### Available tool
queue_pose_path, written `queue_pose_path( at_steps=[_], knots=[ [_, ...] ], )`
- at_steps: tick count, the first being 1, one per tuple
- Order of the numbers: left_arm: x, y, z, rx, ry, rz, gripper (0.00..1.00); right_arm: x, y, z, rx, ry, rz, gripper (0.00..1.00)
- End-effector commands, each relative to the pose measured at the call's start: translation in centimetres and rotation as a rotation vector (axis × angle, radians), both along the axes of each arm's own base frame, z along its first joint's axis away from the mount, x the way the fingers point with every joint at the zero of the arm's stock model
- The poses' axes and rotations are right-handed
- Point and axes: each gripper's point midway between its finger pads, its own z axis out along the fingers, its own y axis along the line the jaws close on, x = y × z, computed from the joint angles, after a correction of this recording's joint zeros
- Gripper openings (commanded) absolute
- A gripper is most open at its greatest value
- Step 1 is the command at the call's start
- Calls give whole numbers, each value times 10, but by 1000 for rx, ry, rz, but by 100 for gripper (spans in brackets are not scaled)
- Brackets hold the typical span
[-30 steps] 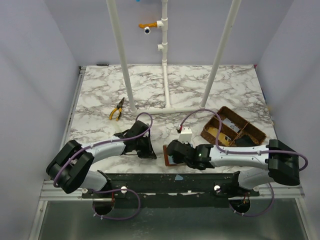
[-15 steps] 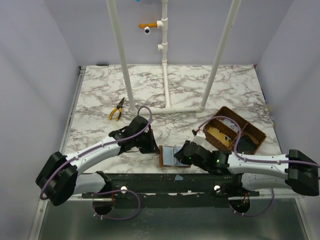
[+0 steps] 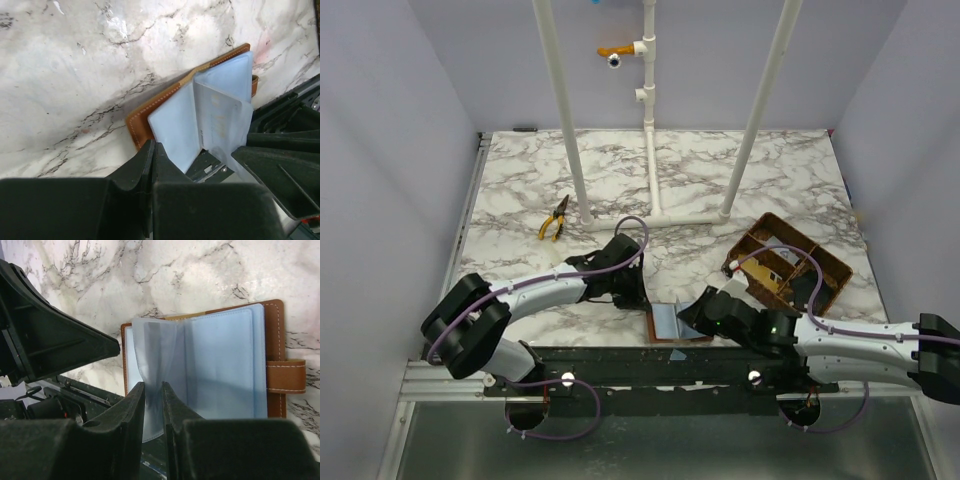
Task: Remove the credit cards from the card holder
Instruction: Remove the credit card from the card holder.
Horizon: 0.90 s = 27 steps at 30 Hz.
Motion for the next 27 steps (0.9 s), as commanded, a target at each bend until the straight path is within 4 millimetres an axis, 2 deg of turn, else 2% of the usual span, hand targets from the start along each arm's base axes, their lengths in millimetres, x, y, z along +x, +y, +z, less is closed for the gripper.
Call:
queue_pose_path(
  at_steps=[1,5,8,12,14,16,18,22,27],
  knots=[
    [12,5,6,36,-68,36,0,-1,-21,-8,-37,30,-67,23],
    [14,10,12,56,-93,41,0,-2,-36,-15,-93,47,-95,22],
    [16,11,24,54,-124,38,0,-4,-43,-20,-123,61,-112,22],
    [14,-1,46,3,-153,3,0,-4,-46,-21,-128,63,-122,22],
    [11,-12,48,-15,-139,-26,0,-3,-47,-21,-132,63,-130,22],
    [9,-21,42,-11,-117,-44,0,-2,-51,-21,-147,65,-143,24],
    [6,-29,33,-14,-92,-57,0,-2,-55,-21,-167,68,-155,33],
    [0,-39,16,-8,-52,-88,0,-1,-59,-16,-195,62,-165,40],
    [-5,-40,2,10,-27,-106,0,2,-57,-4,-226,34,-138,40]
  ],
)
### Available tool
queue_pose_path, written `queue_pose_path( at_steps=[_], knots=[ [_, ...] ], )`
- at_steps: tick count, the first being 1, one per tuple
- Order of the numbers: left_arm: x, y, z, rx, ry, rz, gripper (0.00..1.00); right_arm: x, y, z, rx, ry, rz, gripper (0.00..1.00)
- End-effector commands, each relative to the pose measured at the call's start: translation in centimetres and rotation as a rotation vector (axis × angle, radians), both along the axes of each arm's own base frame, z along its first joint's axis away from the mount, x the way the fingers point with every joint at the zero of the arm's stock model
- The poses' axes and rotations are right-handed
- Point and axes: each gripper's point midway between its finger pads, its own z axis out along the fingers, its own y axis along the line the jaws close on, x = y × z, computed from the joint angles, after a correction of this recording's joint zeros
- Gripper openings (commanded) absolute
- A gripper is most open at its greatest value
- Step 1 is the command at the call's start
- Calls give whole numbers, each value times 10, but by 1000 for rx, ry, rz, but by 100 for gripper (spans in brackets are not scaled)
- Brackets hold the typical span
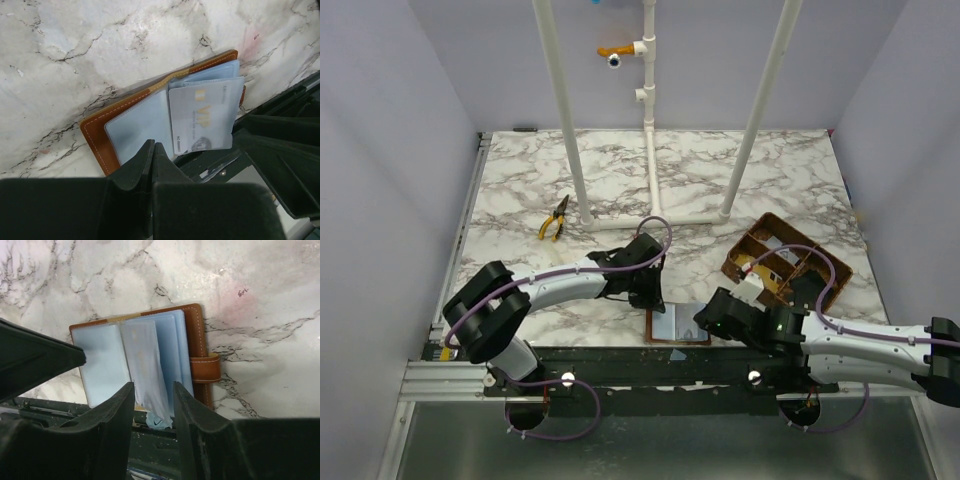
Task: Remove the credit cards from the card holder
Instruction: Remove the credit card from the card holder.
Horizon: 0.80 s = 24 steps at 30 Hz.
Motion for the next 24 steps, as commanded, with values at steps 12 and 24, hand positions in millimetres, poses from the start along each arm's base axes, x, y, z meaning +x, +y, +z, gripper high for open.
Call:
queue_pose_path(
  at_steps=[12,24],
  knots=[
    [-11,-5,-20,-4,45,-27,0,15,26,30,-132,-40,95,32],
    [-14,-5,-29,-8,66,-26,0,0,-2,-21,-232,69,37,22]
  ],
)
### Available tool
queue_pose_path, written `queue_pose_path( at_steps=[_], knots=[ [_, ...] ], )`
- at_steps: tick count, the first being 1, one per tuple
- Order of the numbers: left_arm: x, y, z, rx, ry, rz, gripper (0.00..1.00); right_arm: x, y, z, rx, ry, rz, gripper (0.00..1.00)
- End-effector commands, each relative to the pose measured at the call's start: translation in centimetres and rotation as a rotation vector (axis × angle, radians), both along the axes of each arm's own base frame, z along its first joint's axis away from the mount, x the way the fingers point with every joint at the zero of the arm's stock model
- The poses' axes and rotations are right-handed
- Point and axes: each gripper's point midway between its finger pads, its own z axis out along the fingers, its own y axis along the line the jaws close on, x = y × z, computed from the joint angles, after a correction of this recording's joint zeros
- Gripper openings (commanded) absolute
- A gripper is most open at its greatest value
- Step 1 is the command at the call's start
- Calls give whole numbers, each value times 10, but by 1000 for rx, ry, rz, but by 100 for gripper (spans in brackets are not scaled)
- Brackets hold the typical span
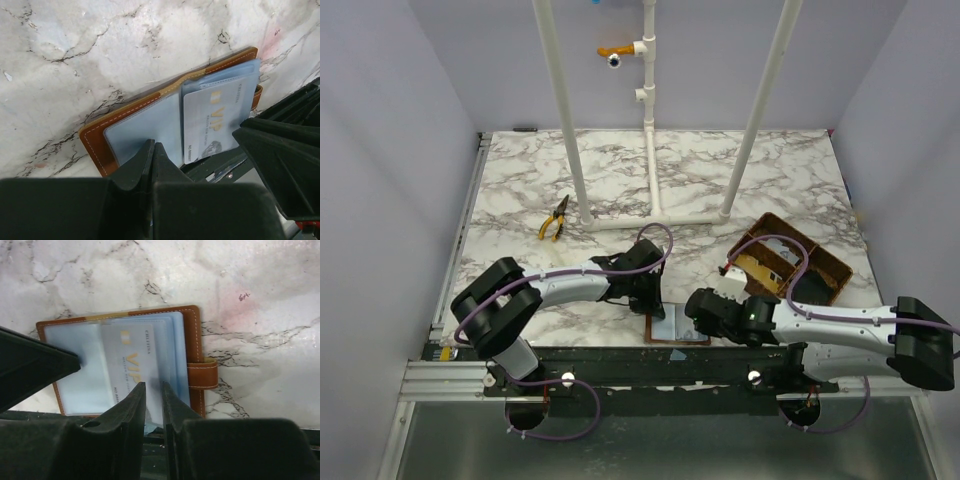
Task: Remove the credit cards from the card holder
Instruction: Remove the credit card from the card holder.
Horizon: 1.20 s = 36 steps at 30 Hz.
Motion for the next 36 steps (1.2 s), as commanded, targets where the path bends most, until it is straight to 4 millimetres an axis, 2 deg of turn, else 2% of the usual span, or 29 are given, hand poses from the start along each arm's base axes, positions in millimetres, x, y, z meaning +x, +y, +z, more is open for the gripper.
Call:
queue_pose_path(
  at_steps=[1,12,14,20,29,33,36],
  knots=[
    [-6,-4,-6,-15,21,-17,0,-4,-10,-14,-32,29,-35,22],
    [-9,-13,1,-77,27,-46,0,-11,-6,-42,-38,84,-20,13],
    [-11,-15,1,-89,33,-55,3,-12,-6,-46,-33,92,-19,12],
    [-16,-16,2,-131,52,-53,14,-13,-7,-48,-27,98,-21,10],
    [-17,-16,3,-195,56,-40,23,-16,-8,-54,-28,118,-15,8],
    [-17,-19,3,-210,63,-47,24,-16,-7,-55,-33,121,-13,7],
    [-17,-20,3,-216,67,-47,19,-16,-6,-55,-33,122,-13,6]
  ],
)
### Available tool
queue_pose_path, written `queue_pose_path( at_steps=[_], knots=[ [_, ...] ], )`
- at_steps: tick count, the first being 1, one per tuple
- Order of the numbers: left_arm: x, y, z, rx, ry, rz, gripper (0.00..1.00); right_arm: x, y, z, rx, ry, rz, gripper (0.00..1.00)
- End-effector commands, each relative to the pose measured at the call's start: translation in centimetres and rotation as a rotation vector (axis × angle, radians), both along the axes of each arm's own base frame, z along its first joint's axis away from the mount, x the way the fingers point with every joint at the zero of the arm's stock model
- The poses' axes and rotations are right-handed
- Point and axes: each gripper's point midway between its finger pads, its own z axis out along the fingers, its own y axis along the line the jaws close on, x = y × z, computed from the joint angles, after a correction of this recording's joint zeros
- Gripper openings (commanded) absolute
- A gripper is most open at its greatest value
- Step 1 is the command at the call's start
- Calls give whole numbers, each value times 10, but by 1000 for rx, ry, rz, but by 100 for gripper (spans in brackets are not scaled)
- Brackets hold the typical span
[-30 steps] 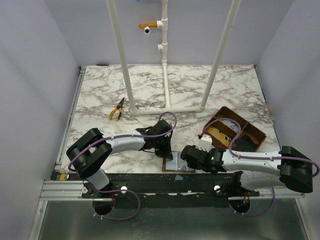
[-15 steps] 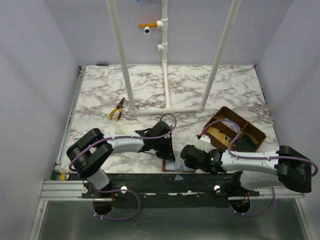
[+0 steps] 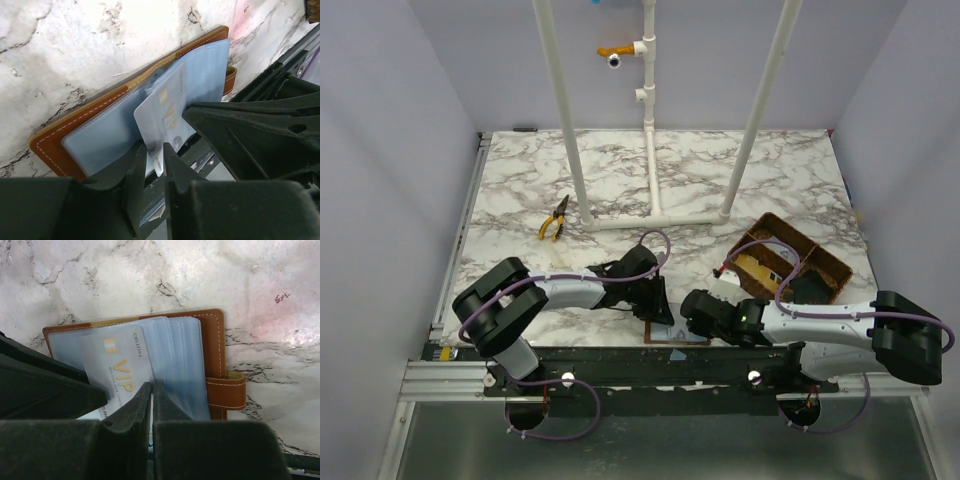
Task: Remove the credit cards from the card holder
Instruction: Remove the credit card from the card holder, then place the credit card in the storage box.
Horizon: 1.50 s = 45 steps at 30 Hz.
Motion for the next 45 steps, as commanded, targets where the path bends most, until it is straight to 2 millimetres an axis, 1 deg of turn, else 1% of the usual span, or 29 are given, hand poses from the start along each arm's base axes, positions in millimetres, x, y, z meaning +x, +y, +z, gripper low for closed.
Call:
queue_pose_path(
  at_steps=[1,3,5,7,13,23,29,35,37,40,45],
  knots=[
    [-1,-5,5,-45,4,-13,18,-17,-23,-29,-95,90,3,6],
    [-1,-6,6,-55,5,-12,12,-17,-24,-30,-98,92,2,7],
    [-1,-6,6,-64,10,-11,4,-18,-24,-31,-100,95,2,6],
    [-1,-5,6,-68,13,-8,0,-18,-25,-32,-102,97,0,6],
    [0,2,3,-58,18,9,0,-19,-32,-33,-128,100,-16,6],
    [9,27,1,-48,-1,34,0,-21,-42,-35,-144,110,-38,5],
    [11,35,-1,-34,-5,33,0,-20,-42,-36,-153,113,-36,4],
    [18,49,1,-17,-33,41,0,-19,-41,-34,-152,107,-35,4],
    [19,53,4,-12,-40,42,0,-18,-40,-32,-152,104,-34,4],
    [22,57,13,-18,-63,41,0,-15,-37,-27,-150,93,-28,6],
    [27,60,36,-37,-124,29,0,-6,-29,-9,-131,52,-16,16]
  ],
)
